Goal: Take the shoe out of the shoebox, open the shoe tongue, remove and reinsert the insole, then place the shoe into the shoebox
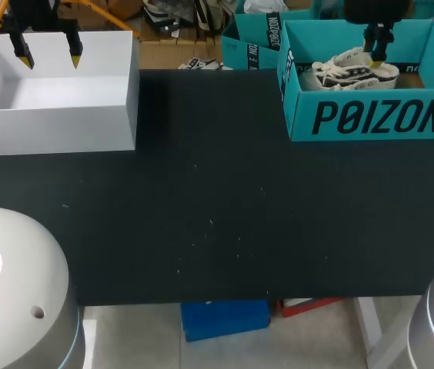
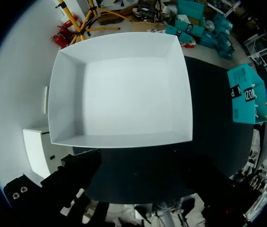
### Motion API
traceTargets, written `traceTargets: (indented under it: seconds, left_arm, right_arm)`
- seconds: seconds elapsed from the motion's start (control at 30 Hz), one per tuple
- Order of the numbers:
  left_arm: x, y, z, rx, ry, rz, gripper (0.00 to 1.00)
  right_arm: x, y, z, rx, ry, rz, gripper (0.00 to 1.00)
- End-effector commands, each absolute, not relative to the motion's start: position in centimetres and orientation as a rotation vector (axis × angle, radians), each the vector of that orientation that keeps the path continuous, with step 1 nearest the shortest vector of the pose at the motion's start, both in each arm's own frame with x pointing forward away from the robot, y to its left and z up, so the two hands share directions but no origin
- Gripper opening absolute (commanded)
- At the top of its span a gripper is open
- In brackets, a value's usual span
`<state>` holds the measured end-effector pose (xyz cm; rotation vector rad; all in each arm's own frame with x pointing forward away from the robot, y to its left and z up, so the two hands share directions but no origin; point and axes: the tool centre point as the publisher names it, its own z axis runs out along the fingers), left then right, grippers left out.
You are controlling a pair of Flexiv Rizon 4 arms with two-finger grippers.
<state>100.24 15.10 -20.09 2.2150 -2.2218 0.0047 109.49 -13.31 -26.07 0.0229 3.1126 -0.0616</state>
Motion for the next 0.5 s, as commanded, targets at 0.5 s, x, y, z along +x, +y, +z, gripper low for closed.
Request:
traceTargets:
  seconds: [0.5]
  left_arm:
    - [100.2,15.0,-20.0,2.218,-2.221,0.000,1.00]
  right_arm:
    - [111.7,-14.8,-32.7,0.042,3.149,-0.022,0.47]
